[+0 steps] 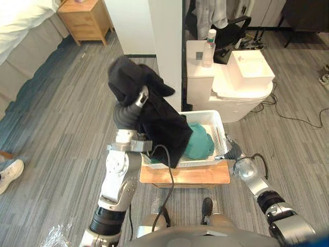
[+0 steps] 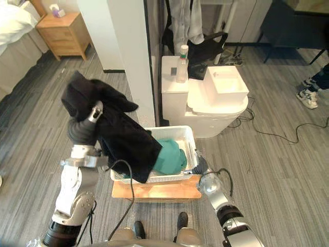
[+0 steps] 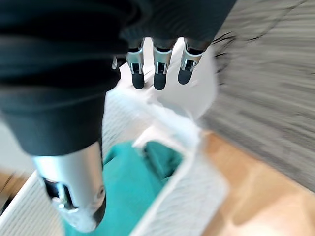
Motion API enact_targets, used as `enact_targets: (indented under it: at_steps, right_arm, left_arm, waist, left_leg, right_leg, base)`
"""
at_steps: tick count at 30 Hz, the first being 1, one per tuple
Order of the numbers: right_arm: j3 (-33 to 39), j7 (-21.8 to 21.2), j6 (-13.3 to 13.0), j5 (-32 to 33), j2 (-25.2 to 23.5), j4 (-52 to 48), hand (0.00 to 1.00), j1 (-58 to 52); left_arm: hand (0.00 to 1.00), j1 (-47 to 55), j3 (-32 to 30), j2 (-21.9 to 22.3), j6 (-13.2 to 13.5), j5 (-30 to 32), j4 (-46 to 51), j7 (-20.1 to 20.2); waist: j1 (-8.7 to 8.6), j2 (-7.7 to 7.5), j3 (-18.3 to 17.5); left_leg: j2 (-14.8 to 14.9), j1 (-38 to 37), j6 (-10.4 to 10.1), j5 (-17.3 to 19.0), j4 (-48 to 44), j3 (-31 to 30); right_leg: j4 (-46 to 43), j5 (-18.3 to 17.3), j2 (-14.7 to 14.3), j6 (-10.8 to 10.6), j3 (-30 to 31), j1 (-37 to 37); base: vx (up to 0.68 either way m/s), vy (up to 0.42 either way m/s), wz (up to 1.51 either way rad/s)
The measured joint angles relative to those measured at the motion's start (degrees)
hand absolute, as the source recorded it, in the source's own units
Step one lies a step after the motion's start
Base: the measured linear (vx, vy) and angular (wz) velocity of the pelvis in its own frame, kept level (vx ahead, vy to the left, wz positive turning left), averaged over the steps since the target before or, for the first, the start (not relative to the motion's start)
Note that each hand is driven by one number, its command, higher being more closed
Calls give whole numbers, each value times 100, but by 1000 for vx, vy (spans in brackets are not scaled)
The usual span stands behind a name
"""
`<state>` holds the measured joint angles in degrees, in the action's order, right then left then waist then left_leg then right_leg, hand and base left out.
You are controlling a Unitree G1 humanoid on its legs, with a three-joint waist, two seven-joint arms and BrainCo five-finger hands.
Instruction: Tidy the bed and pick cloth on bed and put in laundry
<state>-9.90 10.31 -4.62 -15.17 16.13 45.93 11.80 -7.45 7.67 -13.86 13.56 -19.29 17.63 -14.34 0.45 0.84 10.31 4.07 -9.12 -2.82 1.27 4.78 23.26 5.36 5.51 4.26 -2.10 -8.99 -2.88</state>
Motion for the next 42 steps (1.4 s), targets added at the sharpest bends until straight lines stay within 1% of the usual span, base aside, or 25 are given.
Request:
enact_targets:
  at_steps: [2, 3, 5, 6, 10, 14, 17, 18, 19, 21, 22, 24, 25, 27, 28, 30, 32, 33, 35, 36, 38, 40, 42]
  right_arm:
    - [201, 66, 41, 192, 3, -86, 0, -237]
    - [273, 82, 56, 278, 4, -153, 0, -315]
    - [474, 142, 75, 534, 32, -235, 0, -551]
    - [561, 170, 84, 676, 42, -235, 0, -657]
    - [786, 227, 85, 967, 55, -235, 0, -917]
    - [1071, 277, 64, 1306, 56, -235, 0, -1061]
    - [1210, 282, 60, 1447, 38, -233, 0, -1204]
    - [1223, 272, 60, 1485, 6, -230, 0, -1257]
    - [1243, 265, 58, 1507, -10, -228, 0, -1278]
    - [1398, 211, 34, 1556, -104, -107, 0, -1308]
    - [1430, 199, 31, 1570, -134, -66, 0, -1322]
    - [1525, 112, -29, 1620, -234, 132, 0, -1387]
    - [1541, 57, -53, 1620, -281, 276, 0, -1412]
    - [1623, -23, -78, 1621, -384, 372, 0, -1451]
    - [1624, -62, -101, 1621, -441, 431, 0, -1456]
    - [1622, -123, -116, 1625, -497, 520, 0, -1477]
    - [1624, -156, -117, 1663, -566, 579, 0, -1497]
    - [1626, -177, -135, 1666, -608, 627, 0, -1495]
    - [1626, -200, -142, 1667, -668, 688, 0, -1493]
    - [1625, -222, -147, 1667, -723, 715, 0, -1513]
    - [1623, -224, -159, 1667, -781, 734, 0, -1524]
    - [1615, -222, -193, 1666, -848, 735, 0, -1550]
    - [1581, -218, -209, 1666, -871, 735, 0, -1548]
  left_arm:
    - [100, -381, -187, -169, -215, 309, -625, -378]
    - [100, -462, -212, -203, -243, 323, -784, -460]
    - [100, -690, -303, -366, -410, 523, -1299, -741]
    - [100, -814, -321, -464, -443, 543, -1508, -857]
    - [100, -1062, -337, -726, -457, 541, -1860, -946]
    - [100, -1104, -385, -769, -454, 531, -2065, -836]
    - [100, -1080, -303, -734, -454, 496, -2217, -587]
    - [100, -969, -234, -733, -455, 499, -2259, -435]
    - [100, -904, -174, -730, -454, 506, -2292, -364]
    - [100, -628, 145, -684, -467, 528, -2412, -80]
    - [100, -544, 238, -668, -468, 534, -2412, -2]
    - [100, -351, 519, -544, -471, 565, -2501, 215]
    - [100, -237, 656, -396, -481, 710, -2630, 321]
    - [100, -83, 843, -254, -560, 785, -2789, 435]
    - [100, 1, 970, -218, -606, 825, -2877, 510]
    - [100, 11, 1214, -195, -668, 930, -3048, 594]
    - [100, 81, 1422, -75, -758, 1007, -3304, 755]
    - [100, 124, 1537, 6, -846, 1147, -3446, 791]
    - [100, 188, 1724, 62, -926, 1260, -3627, 802]
    - [100, 198, 1884, 140, -978, 1435, -3904, 776]
    - [100, 199, 1974, 212, -1048, 1467, -4153, 710]
    - [100, 192, 1995, 253, -1088, 1621, -4365, 530]
    - [100, 128, 1942, 250, -1096, 1661, -4599, 244]
  waist:
    - [-139, -63, -51]
    - [-156, -76, -58]
    - [-294, -120, -76]
    - [-321, -142, -75]
    - [-395, -182, -78]
    - [-426, -212, -65]
    - [-456, -275, -8]
    - [-459, -283, -3]
    - [-471, -282, -2]
    - [-479, -266, 7]
    - [-481, -265, 8]
    - [-505, -252, 14]
    - [-508, -238, 21]
    - [-536, -215, 35]
    - [-580, -204, 30]
    - [-578, -202, 32]
    - [-574, -193, 29]
    - [-572, -187, 26]
    - [-574, -178, 21]
    - [-575, -171, 17]
    - [-576, -171, 17]
    - [-580, -169, 18]
    - [-578, -150, 30]
  left_leg:
    - [-2, -15, 21, -41, 34, 94]
    - [-2, -23, 24, -44, 43, 129]
    - [-9, -81, 28, -51, 82, 174]
    - [-9, -87, 27, -50, 78, 249]
    - [-21, -66, 26, -48, 78, 320]
    - [-27, -44, 25, -16, 80, 442]
    - [-38, -5, 28, -6, 99, 462]
    - [-39, -20, 28, -6, 100, 474]
    - [-43, -33, 28, -6, 101, 483]
    - [-61, -89, 10, 17, 105, 571]
    - [-64, -92, 9, 23, 105, 583]
    - [-64, -110, 6, 38, 106, 588]
    - [-68, -132, 5, 49, 108, 594]
    - [-67, -190, 2, 65, 111, 600]
    - [-66, -213, 4, 81, 111, 601]
    - [-78, -221, 7, 92, 112, 618]
    - [-88, -237, 11, 116, 113, 645]
    - [-94, -250, 11, 133, 113, 675]
    - [-98, -266, 13, 157, 114, 700]
    - [-102, -277, 1, 177, 113, 712]
    - [-101, -287, -12, 196, 113, 729]
    - [-100, -289, -21, 208, 112, 749]
    - [-98, -288, -34, 222, 112, 769]
  right_leg:
    - [4, 27, -6, 5, 28, 31]
    - [4, 35, -9, 8, 42, 45]
    - [4, 46, -20, 1, 114, 48]
    - [5, 54, -26, -3, 181, 61]
    - [5, 81, -29, -17, 261, 134]
    - [5, 102, -38, -19, 368, 196]
    - [4, 114, -41, -28, 426, 252]
    - [4, 112, -42, -31, 430, 248]
    - [4, 111, -42, -32, 448, 243]
    - [2, 105, -40, -47, 516, 235]
    - [1, 100, -40, -54, 521, 233]
    - [-42, 70, -39, -73, 522, 231]
    - [-71, 39, -36, -88, 529, 228]
    - [-194, -52, -37, -101, 549, 228]
    - [-246, -102, -40, -112, 576, 228]
    - [-250, -147, -34, -135, 597, 231]
    - [-251, -166, -33, -156, 634, 231]
    - [-250, -173, -33, -165, 656, 231]
    - [-251, -171, -33, -163, 673, 229]
    - [-256, -171, -32, -163, 682, 227]
    - [-264, -170, -37, -164, 690, 227]
    - [-264, -170, -50, -164, 721, 235]
    - [-261, -171, -67, -164, 762, 254]
  base:
    - [-23, -10, -18]
    - [-10, -11, -18]
    - [7, -5, -20]
    - [10, 2, -18]
    - [11, -2, -13]
    - [-1, -8, -14]
    - [-11, -7, -3]
    - [-12, -15, -4]
    - [16, -6, -12]
    - [16, 4, -19]
    - [-7, -5, -10]
    - [0, 0, 0]
    - [0, 0, 0]
    - [0, 0, 0]
    - [0, 0, 0]
    - [-3, -5, -2]
    - [1, -7, -7]
    - [17, 0, -9]
    - [26, 5, -8]
    - [29, 7, -6]
    - [26, 5, -5]
    - [20, -3, -7]
    - [7, -12, -8]
